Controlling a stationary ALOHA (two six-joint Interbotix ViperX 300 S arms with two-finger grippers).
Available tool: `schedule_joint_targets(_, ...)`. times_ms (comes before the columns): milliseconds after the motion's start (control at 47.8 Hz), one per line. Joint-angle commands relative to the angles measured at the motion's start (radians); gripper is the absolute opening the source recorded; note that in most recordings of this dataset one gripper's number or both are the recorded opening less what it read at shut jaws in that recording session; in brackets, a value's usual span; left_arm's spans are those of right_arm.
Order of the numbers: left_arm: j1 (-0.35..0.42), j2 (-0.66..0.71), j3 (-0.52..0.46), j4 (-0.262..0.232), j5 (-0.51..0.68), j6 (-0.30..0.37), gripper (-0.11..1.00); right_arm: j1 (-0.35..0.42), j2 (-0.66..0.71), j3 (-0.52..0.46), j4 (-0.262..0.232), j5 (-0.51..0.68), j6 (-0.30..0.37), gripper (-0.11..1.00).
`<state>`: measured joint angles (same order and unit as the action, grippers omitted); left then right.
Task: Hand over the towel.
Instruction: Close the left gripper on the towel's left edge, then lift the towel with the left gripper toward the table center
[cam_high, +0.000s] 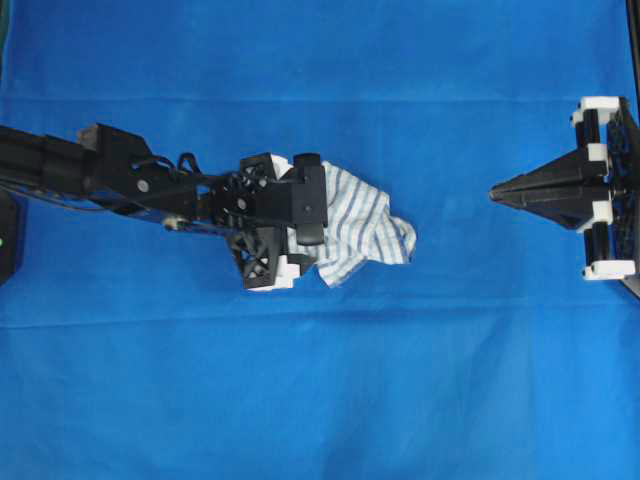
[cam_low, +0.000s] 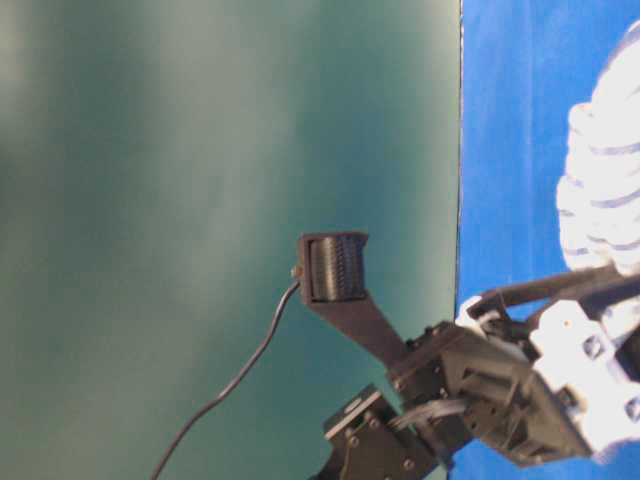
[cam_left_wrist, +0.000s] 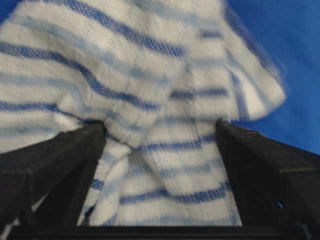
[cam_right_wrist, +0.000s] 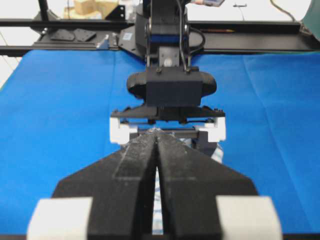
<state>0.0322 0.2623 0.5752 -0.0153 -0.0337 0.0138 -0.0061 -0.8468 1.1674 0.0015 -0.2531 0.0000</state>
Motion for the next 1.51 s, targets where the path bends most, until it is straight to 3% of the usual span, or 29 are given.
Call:
schedule_joint_targets(0, 0.002, -0.006, -0.025, -0.002, -0.006, 0.002, 0.94, -0.002, 0.005, -0.020, 0.002, -0.003, 0.002, 0.00)
schedule_joint_targets(209, 0.003, -0.009, -0.029, -0.002, 0.012, 0.012, 0.92, -0.002, 0.005, -0.021, 0.002, 0.003, 0.002, 0.00)
schedule_joint_targets(272, 0.002, -0.012, -0.037, 0.000, 0.035, 0.028, 0.87, -0.002, 0.005, -0.021, 0.000, 0.003, 0.002, 0.00)
schedule_joint_targets(503, 0.005, -0.066, -0.031, 0.000, 0.075, 0.063, 0.25, -0.002, 0.006, -0.023, 0.000, 0.003, 0.002, 0.00)
schedule_joint_targets(607, 0.009, -0.129, -0.028, 0.000, 0.106, 0.064, 0.05, -0.002, 0.006, -0.023, 0.000, 0.003, 0.002, 0.00)
schedule_joint_targets(1005, 0.011, -0.453, -0.018, 0.000, 0.112, 0.066, 0.05, -0.002, 0.006, -0.026, 0.002, -0.008, -0.002, 0.00)
schedule_joint_targets(1298, 0.009, -0.577, 0.055, 0.000, -0.095, 0.064, 0.04, -0.002, 0.006, -0.026, 0.000, -0.028, -0.008, 0.00)
schedule_joint_targets(1487, 0.008, -0.607, 0.089, 0.000, -0.130, 0.064, 0.04, -0.002, 0.006, -0.028, 0.000, -0.029, -0.009, 0.00)
